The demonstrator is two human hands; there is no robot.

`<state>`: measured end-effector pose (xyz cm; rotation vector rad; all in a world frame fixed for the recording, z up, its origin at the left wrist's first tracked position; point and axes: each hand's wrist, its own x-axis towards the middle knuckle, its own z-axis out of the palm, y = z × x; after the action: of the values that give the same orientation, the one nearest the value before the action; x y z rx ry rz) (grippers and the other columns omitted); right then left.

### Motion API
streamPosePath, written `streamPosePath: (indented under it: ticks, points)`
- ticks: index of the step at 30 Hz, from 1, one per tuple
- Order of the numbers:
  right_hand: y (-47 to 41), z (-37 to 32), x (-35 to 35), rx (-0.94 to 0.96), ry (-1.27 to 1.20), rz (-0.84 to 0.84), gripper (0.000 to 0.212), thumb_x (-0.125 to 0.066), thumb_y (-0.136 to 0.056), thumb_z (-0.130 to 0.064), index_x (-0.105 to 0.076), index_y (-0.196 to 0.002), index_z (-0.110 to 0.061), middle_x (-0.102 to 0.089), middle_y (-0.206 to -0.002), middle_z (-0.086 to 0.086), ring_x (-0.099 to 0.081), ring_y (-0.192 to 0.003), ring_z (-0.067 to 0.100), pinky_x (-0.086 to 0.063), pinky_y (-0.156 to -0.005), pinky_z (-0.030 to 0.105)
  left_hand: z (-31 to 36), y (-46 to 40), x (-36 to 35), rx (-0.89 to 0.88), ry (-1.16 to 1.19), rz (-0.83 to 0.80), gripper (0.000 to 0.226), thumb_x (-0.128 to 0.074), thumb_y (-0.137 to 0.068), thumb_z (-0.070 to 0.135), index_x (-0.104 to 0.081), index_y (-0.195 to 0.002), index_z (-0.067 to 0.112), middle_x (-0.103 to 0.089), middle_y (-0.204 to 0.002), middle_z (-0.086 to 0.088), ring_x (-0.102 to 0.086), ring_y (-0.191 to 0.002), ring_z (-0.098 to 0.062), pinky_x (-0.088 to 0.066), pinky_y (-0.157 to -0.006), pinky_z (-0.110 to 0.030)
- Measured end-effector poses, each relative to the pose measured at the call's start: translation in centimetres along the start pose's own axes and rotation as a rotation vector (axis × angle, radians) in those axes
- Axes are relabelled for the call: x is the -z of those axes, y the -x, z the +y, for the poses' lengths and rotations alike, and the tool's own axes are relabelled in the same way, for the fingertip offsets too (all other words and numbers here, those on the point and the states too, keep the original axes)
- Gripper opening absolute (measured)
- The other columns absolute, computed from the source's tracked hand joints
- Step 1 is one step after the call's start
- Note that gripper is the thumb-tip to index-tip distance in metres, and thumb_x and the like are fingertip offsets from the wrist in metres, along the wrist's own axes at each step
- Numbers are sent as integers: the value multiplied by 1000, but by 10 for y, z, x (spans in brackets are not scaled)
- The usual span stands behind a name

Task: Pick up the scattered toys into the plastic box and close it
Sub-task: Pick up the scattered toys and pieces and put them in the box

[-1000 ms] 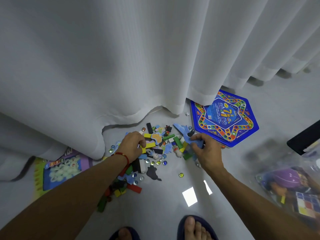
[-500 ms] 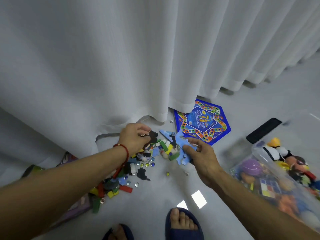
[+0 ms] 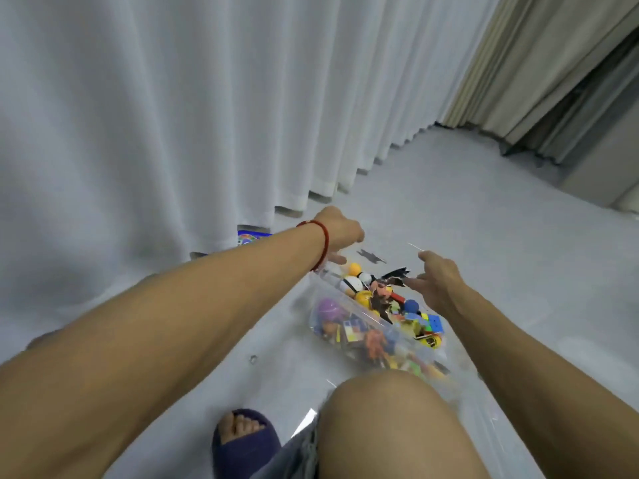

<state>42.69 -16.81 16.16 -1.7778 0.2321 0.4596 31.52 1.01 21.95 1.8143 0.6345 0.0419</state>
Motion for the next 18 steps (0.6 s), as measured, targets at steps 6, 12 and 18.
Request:
streamPosePath:
  ticks: [6,12,18]
  points:
    - [16,-3,-29,33,87,-209,30,-56,-94,-14,-65,-114,6,-68,-108,25,-65,-83,33,-58,-79,42,-52,47,77,80,-251,43,27,-62,-87,9,-64,-114,8,-57,-102,0,-58,-85,-20,-59,-78,-38]
    - [70,24,-162,152,527,-666,23,-65,-93,-21,-69,-105,-2,-67,-95,12,-66,-77,24,-61,-72,39,-161,121,197,331,-397,293,18,-63,-87,18,-63,-105,16,-62,-103,-5,-61,-88,-22,-59,-72,-36]
    - [125,81,-287,407,1045,-1091,24,-56,-95,-23,-66,-115,-17,-68,-110,9,-69,-94,24,-62,-77,38,-260,177,256,502,-406,414,25,-63,-85,18,-63,-110,20,-63,-111,-3,-62,-94,-21,-55,-80,-32]
